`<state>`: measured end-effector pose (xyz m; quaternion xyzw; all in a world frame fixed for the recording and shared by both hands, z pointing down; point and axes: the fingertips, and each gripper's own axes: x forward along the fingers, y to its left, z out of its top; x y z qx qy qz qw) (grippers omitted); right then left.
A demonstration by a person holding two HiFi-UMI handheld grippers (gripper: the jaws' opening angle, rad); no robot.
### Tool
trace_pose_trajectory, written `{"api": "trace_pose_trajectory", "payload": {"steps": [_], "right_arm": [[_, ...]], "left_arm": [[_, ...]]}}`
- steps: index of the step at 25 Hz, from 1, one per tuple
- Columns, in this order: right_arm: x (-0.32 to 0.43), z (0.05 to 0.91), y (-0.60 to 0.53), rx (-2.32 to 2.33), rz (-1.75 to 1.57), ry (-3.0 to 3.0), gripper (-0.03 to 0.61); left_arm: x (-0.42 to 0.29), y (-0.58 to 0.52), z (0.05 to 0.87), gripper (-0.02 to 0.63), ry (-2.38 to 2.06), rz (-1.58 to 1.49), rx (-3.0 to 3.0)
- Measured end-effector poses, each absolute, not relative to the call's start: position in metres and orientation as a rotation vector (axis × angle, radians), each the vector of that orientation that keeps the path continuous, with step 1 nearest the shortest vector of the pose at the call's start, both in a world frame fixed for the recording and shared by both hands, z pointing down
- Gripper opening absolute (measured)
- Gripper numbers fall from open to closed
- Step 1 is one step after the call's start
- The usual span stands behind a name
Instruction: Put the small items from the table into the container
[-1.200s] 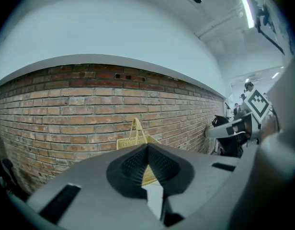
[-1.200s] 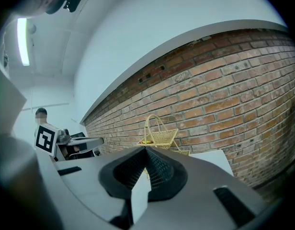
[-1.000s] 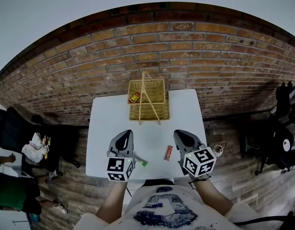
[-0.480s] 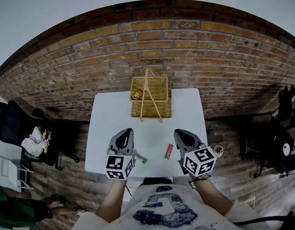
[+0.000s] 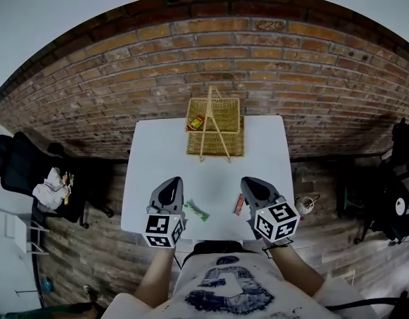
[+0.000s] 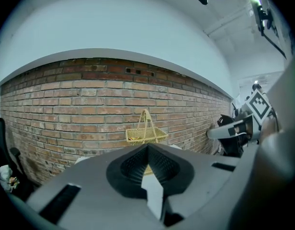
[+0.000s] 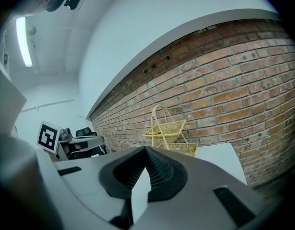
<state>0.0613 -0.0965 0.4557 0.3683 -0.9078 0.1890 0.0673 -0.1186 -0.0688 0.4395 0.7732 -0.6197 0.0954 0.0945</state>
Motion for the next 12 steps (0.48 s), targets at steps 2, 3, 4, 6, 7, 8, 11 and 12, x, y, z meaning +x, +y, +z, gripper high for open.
{"api": "trace_pose_trajectory", "payload": {"steps": [2, 3, 4, 6, 7, 8, 11, 12], "right_arm": [[0.05, 0.461, -0.093, 1.103, 0.578, -2.724, 0.02], [0.044, 0.464, -0.091, 1.1, 0.585, -2.722, 0.02], [0.037, 0.466, -0.089, 1.098, 0.591, -2.719, 0.02], [0.022, 0.472, -0.084, 1.099, 0.593, -2.704, 0.02], [0.015, 0.476, -0.08, 1.101, 0.589, -2.693, 0.02], [0.008, 0.48, -0.077, 1.103, 0.587, -2.681, 0.02], [-0.011, 0.49, -0.064, 1.122, 0.597, -2.646, 0.02], [-0.017, 0.494, -0.06, 1.129, 0.598, -2.635, 0.02]], "left_arm": [[-0.129, -0.067, 0.444, 0.048, -1.828, 0.284, 2.293], [-0.135, -0.066, 0.446, 0.048, -1.82, 0.282, 2.294], [-0.141, -0.065, 0.449, 0.047, -1.811, 0.281, 2.297], [-0.153, -0.062, 0.454, 0.048, -1.789, 0.28, 2.308], [-0.159, -0.06, 0.456, 0.047, -1.779, 0.282, 2.315], [-0.166, -0.058, 0.459, 0.047, -1.77, 0.286, 2.32], [-0.186, -0.049, 0.469, 0.047, -1.741, 0.302, 2.322], [-0.193, -0.046, 0.472, 0.048, -1.733, 0.309, 2.323]]}}
